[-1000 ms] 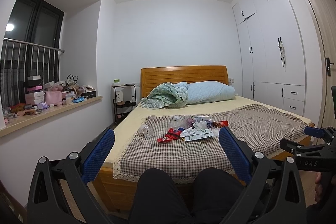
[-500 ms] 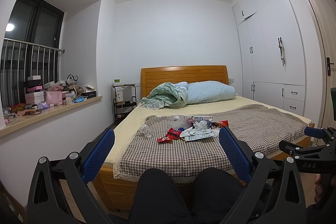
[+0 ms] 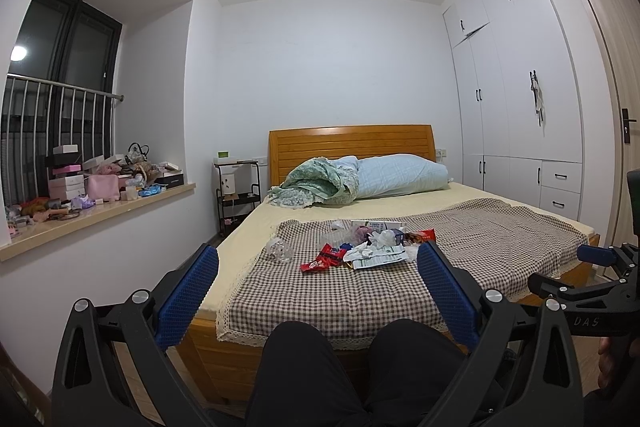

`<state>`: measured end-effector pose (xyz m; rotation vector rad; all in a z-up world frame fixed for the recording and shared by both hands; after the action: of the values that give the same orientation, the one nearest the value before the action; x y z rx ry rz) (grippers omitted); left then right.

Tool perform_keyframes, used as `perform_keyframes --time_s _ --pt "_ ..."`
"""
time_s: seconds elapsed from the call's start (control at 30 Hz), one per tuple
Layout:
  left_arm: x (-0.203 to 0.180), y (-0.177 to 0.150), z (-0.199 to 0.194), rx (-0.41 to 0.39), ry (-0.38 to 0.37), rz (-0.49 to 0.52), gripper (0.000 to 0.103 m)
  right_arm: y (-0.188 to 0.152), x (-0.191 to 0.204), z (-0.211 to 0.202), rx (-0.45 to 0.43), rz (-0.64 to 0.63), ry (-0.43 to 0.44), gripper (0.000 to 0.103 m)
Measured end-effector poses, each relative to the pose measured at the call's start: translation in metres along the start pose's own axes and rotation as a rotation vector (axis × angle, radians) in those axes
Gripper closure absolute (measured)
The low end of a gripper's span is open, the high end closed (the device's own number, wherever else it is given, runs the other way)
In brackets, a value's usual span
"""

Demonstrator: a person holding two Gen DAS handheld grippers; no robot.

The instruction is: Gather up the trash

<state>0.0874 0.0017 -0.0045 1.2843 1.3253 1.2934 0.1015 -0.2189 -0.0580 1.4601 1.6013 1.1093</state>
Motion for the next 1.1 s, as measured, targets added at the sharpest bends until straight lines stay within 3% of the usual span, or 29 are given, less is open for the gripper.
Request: perform_keyframes --time_s 0.8,1.1 --pt "0.0 -0.002 0.002 0.006 0.003 -0.004 0.007 0.002 0.002 0.001 -0.006 0.0 -0.002 0.006" --pt "0.004 -0.012 0.031 0.05 0.012 -0.016 0.007 -0.001 -0.001 0.014 0.018 0.01 -0.006 0.006"
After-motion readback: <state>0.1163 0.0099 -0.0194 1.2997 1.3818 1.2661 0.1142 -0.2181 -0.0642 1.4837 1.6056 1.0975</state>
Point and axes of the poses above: each gripper's, at about its wrist camera, not at the fingertips, and z roughly the way its jaws point, x to its left, y to its top, the point moved 9 cm from there along z, roughly the way its jaws point, and after that the axes turned 6 degrees about y, right-handed, at the moved point
